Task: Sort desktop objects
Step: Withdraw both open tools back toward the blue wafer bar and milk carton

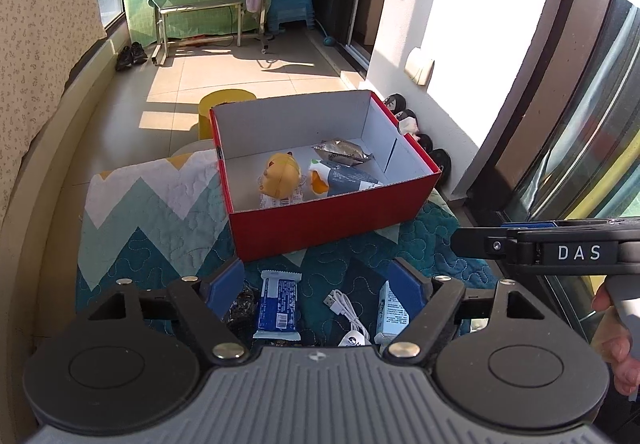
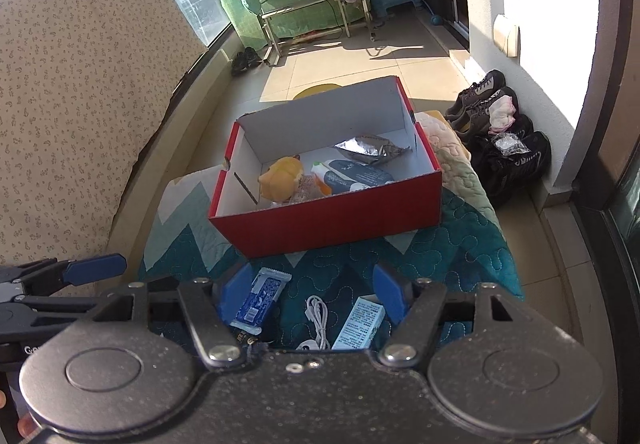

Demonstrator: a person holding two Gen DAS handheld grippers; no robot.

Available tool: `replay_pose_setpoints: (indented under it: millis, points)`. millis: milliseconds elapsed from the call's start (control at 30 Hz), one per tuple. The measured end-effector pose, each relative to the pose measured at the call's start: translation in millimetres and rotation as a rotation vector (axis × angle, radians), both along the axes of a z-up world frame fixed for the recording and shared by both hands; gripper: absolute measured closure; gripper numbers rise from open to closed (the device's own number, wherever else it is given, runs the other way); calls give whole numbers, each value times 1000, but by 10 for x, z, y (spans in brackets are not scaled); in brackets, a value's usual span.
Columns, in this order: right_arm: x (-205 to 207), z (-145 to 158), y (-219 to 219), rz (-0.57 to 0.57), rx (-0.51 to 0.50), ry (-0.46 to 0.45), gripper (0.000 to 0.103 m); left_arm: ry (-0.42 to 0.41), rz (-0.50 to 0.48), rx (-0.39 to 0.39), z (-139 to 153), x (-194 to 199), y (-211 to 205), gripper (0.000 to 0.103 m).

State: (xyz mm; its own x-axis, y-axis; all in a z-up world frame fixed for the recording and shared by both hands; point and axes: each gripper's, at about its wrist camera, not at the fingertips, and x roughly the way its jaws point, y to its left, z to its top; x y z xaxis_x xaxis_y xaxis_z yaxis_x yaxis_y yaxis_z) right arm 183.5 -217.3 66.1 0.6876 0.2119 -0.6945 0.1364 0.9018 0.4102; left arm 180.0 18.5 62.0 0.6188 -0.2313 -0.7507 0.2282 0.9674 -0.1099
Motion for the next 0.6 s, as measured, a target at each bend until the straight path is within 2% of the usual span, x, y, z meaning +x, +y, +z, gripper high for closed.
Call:
replay_pose_setpoints:
  millis: [300,600]
  points:
    - [-53,-219,84,-3,0,51,36,58,29,-3,-261,-93,46,23]
    - [-5,-463,99,-18,2,111,36,110,38,-24,-562,-118,88,14]
